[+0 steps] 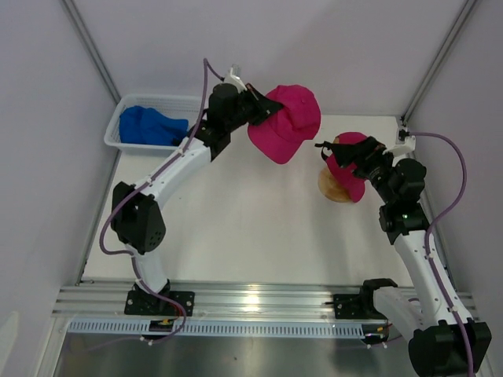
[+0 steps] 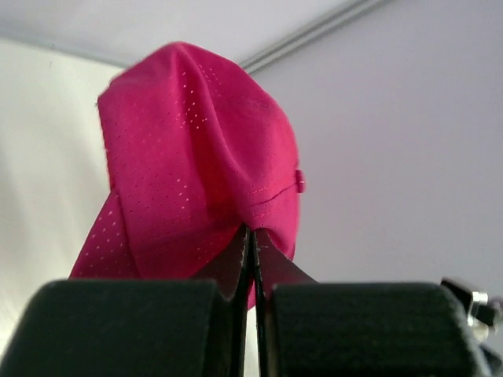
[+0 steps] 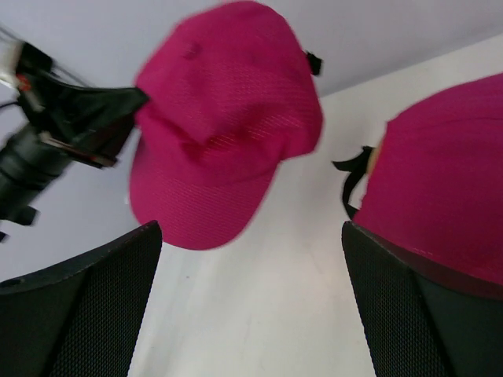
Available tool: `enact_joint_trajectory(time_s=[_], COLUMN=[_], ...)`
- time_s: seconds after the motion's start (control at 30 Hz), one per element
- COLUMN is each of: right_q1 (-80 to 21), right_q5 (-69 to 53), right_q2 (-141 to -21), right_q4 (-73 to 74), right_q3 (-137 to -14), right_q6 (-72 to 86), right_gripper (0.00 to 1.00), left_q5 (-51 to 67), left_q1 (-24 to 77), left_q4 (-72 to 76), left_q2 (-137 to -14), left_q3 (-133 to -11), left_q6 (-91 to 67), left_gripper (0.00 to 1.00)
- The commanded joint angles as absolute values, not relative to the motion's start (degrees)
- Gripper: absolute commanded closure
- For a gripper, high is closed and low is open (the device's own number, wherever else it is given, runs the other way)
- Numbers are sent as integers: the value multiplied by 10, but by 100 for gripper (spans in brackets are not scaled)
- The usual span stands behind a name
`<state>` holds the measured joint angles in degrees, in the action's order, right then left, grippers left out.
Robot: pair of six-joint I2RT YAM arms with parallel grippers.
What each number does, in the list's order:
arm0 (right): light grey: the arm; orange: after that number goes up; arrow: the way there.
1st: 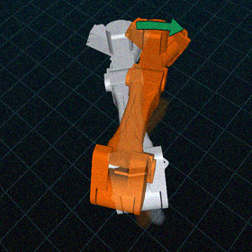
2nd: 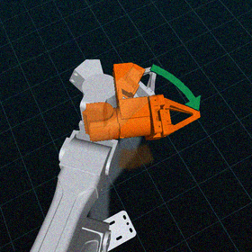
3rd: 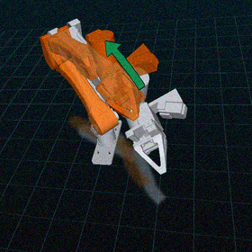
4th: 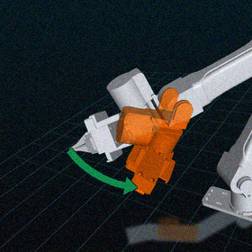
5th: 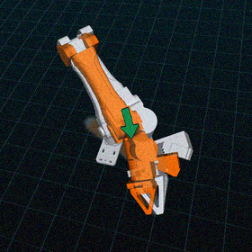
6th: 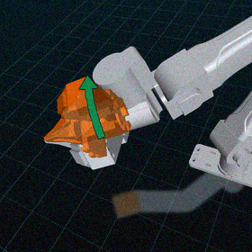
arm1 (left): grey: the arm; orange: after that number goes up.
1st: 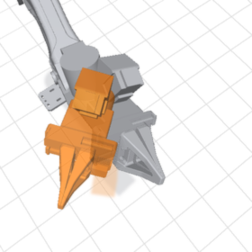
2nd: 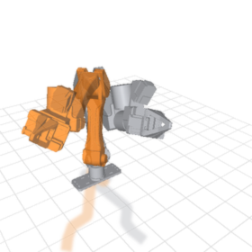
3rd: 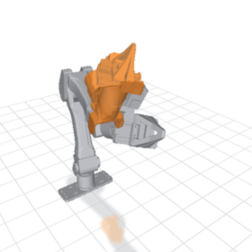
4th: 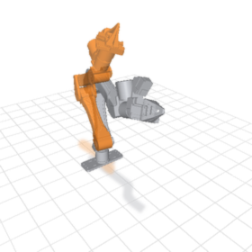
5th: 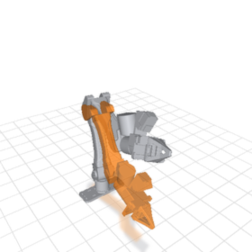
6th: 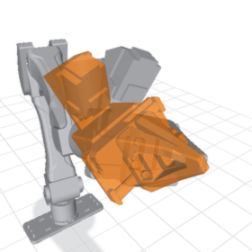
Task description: Stack the hats
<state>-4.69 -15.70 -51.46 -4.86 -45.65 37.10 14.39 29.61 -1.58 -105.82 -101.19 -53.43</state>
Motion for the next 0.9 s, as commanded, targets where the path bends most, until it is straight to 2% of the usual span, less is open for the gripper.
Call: enact_joint_trajectory(time_s=[0.0,0.07,0.2,0.3,0.43,0.57,0.87], right_q1=[-68,-76,-126,-188,-304,-376,-480], right_q5=[-180,-179,-173,-154,-101,-1,40], right_q2=[-519,-523,-527,-538,-554,-562,-623], right_q4=[-131,-145,-190,-193,-159,-170,-264], right_q3=[-454,-449,-439,-441,-446,-446,-492], right_q6=[388,412,404,296,48,-31,-249], right_gripper=[1,1,1,0,1,0,1], left_q5=[8,-62,-137,-170,-211,-245,-294], left_q1=[322,337,348,349,349,349,349], left_q4=[121,161,157,126,75,40,-39], left_q2=[-974,-953,-909,-882,-843,-813,-771], left_q3=[-941,-888,-860,-852,-847,-834,-831], left_q6=[-674,-699,-713,-726,-713,-719,-728], left_gripper=[99,99,99,99,99,99,99])
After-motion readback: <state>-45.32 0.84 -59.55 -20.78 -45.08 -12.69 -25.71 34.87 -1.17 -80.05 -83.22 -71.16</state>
